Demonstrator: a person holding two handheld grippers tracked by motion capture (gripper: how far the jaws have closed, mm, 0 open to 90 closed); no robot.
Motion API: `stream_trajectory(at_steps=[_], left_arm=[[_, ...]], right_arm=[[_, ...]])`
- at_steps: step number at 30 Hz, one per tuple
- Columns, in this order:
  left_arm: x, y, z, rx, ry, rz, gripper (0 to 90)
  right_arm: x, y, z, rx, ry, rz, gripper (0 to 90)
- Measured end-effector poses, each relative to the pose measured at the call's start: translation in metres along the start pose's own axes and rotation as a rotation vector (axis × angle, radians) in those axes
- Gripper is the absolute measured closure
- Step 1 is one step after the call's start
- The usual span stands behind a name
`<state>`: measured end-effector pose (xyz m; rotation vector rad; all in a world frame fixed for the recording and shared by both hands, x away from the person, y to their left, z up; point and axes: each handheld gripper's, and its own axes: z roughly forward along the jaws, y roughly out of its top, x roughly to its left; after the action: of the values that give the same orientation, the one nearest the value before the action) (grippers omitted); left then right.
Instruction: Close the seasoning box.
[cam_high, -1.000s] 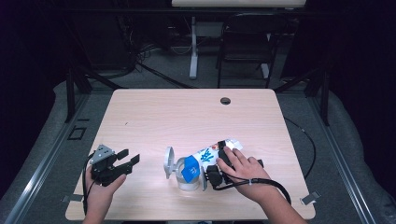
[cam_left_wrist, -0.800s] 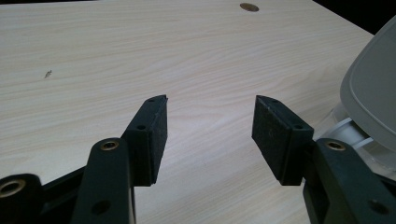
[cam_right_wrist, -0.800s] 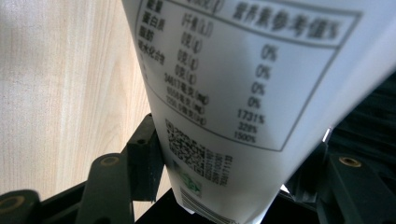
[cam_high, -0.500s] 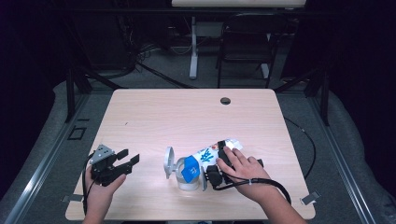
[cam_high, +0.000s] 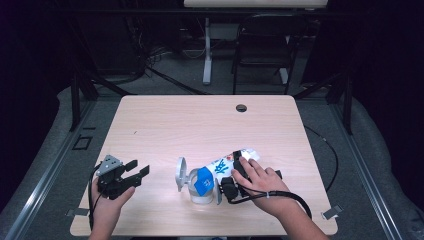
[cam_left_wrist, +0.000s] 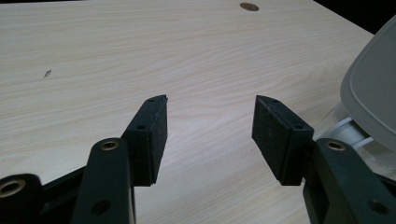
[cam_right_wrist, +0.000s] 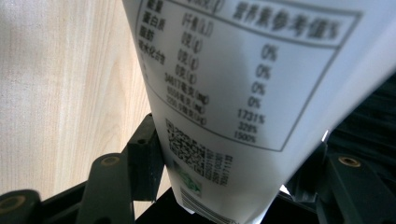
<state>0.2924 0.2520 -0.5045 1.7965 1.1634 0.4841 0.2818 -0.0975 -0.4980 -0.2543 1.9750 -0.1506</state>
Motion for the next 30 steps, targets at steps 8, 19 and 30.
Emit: stream_trajectory(at_steps=[8, 19, 30], left_arm=[[-0.0002, 0.0001, -0.0002, -0.001, 0.000, 0.000, 45.8], [0.0000, 0.0002, -0.0005, -0.002, 0.000, -0.001, 45.8], [-0.0004, 0.0002, -0.0002, -0.002, -0.001, -0.002, 45.8]], right_arm=[[-0.0001, -0.0002, -0.0002, -0.001, 0.000, -0.001, 41.4], [-0.0005, -0.0001, -0.0004, -0.001, 0.000, -0.006, 41.5], [-0.0009, -0.0001, -0.0005, -0.001, 0.001, -0.010, 41.4]])
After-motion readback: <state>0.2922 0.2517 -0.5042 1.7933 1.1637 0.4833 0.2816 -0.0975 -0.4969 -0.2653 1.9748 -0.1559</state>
